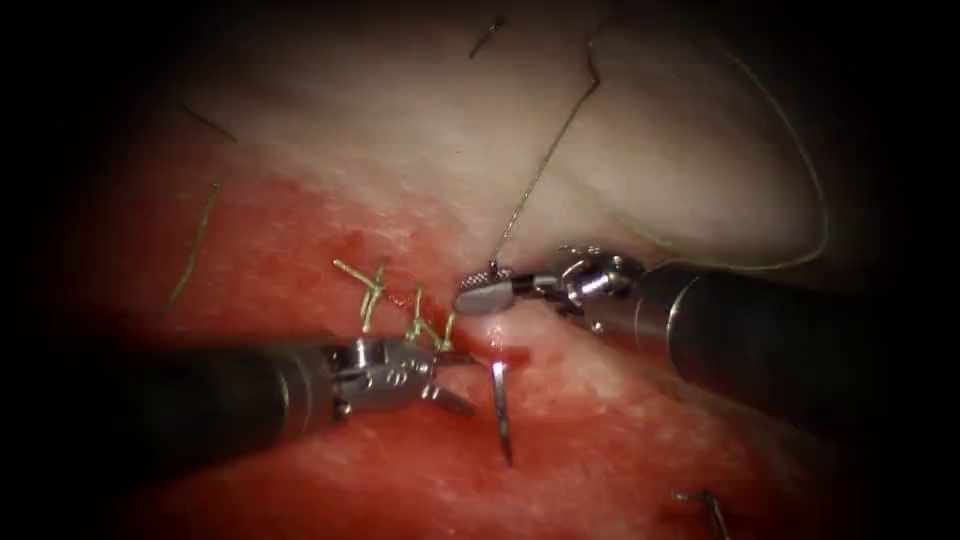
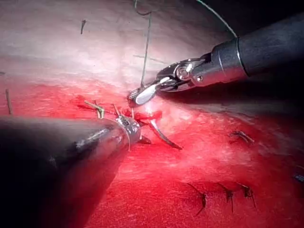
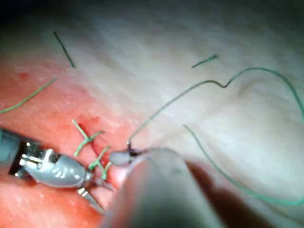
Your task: Wound Closure
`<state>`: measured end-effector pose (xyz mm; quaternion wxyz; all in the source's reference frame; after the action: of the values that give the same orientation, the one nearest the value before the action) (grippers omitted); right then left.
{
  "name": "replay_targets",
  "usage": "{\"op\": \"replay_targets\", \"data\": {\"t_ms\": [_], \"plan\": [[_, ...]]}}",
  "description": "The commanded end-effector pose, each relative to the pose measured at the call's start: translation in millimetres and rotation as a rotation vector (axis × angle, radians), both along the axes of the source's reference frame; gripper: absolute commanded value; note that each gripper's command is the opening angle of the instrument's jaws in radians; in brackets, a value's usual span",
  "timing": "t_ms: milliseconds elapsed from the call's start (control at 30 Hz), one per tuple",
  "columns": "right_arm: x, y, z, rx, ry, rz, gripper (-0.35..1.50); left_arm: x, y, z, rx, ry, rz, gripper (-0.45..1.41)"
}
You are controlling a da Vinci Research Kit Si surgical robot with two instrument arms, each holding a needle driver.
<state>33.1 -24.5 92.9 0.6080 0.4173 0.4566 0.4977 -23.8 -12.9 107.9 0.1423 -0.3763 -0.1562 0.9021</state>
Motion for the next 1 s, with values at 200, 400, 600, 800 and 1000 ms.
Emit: {"op": "replay_targets", "data": {"t_ms": [200, 400, 600, 800, 1000], "plan": [[-2.5, 3.6, 2.6, -0.515, -0.117, -0.05, 1.1, -0.6, -0.2, 0.5, -0.031, -0.021, 0.044, 0.13], [-4.7, 4.6, 3.5, -0.581, -0.187, -0.017, 1.38, 0.2, 0.3, -0.2, -0.141, -0.095, 0.192, 0.22], [-5.8, 4.9, 3.8, -0.605, -0.187, -0.03, 1.46, 0.6, 1.0, -2.1, -0.259, -0.186, 0.308, 0.32], [-6.1, 4.7, 4.3, -0.622, -0.188, -0.039, 1.46, -2.4, -1.0, -4.5, -0.281, -0.352, 0.346, 0.37], [-6.3, 4.2, 5.2, -0.633, -0.189, -0.041, 1.46, -4.4, -1.0, -4.6, -0.337, -0.335, 0.325, 0.44]]}}
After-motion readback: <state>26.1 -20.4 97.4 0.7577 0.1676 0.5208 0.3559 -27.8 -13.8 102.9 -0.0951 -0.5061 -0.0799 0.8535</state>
